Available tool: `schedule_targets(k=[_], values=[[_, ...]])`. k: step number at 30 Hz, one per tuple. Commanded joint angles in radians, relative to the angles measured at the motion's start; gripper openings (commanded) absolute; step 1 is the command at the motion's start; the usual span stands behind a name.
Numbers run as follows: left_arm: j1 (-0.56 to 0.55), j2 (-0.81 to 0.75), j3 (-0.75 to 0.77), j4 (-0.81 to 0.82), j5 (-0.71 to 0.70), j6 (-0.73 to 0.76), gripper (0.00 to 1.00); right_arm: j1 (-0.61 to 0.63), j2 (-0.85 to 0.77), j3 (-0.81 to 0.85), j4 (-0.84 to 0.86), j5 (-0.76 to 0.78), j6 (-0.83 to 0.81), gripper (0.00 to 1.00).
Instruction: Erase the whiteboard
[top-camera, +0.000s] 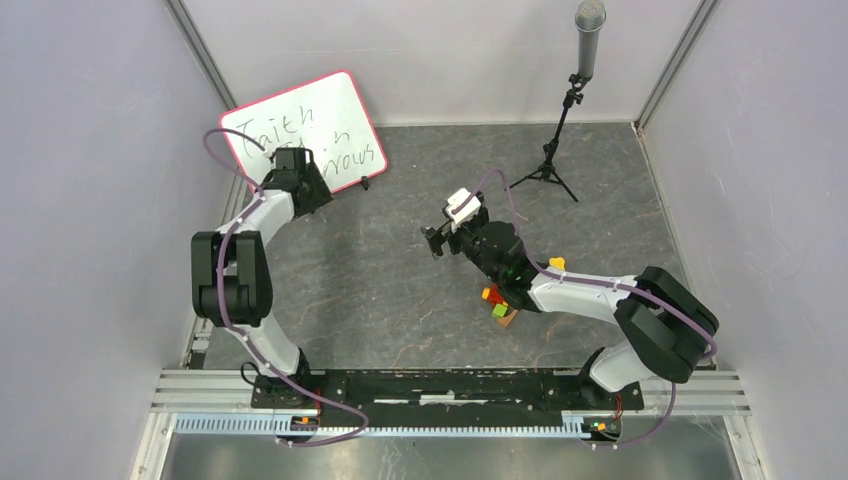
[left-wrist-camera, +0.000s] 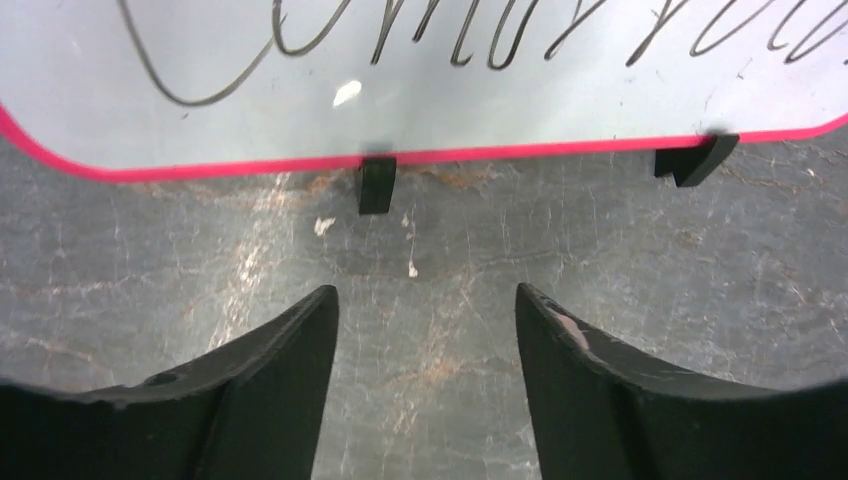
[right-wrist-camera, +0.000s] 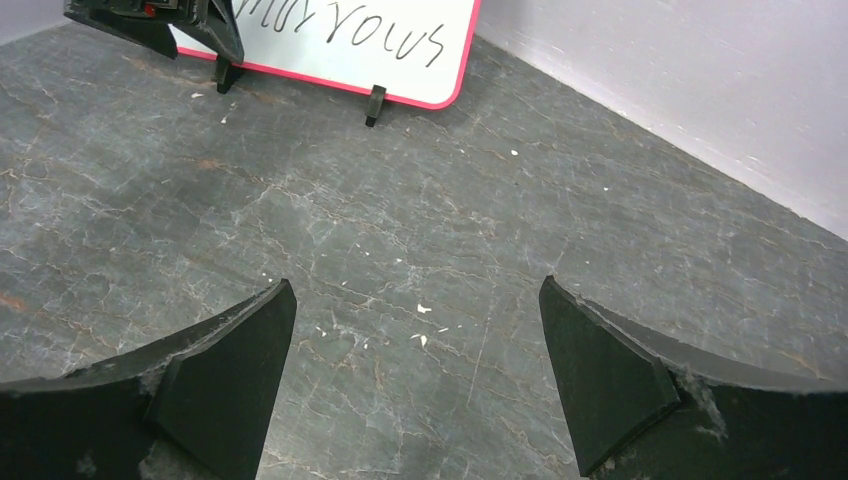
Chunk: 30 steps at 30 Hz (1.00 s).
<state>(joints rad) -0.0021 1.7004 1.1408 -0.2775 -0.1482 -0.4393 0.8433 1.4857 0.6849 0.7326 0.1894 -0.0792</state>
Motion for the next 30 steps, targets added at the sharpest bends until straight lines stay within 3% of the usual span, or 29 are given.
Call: schedule_targets(k=[1, 8, 22, 30], values=[[0.001, 0.068, 0.088, 0.020, -0.020, 0.063, 0.69, -0.003, -0.031, -0.010, 0.027, 0.037, -0.020, 0.98], [0.032, 0.111, 0.111, 0.008, -0.071, 0.090, 0.62, -0.003, -0.024, -0.005, 0.019, 0.040, -0.025, 0.98], [0.067, 0.205, 0.168, -0.001, 0.016, 0.089, 0.42, -0.002, -0.018, -0.010, 0.024, 0.034, -0.016, 0.98], [0.074, 0.259, 0.213, -0.015, 0.030, 0.109, 0.41, -0.002, -0.016, -0.010, 0.025, 0.018, -0.002, 0.98]])
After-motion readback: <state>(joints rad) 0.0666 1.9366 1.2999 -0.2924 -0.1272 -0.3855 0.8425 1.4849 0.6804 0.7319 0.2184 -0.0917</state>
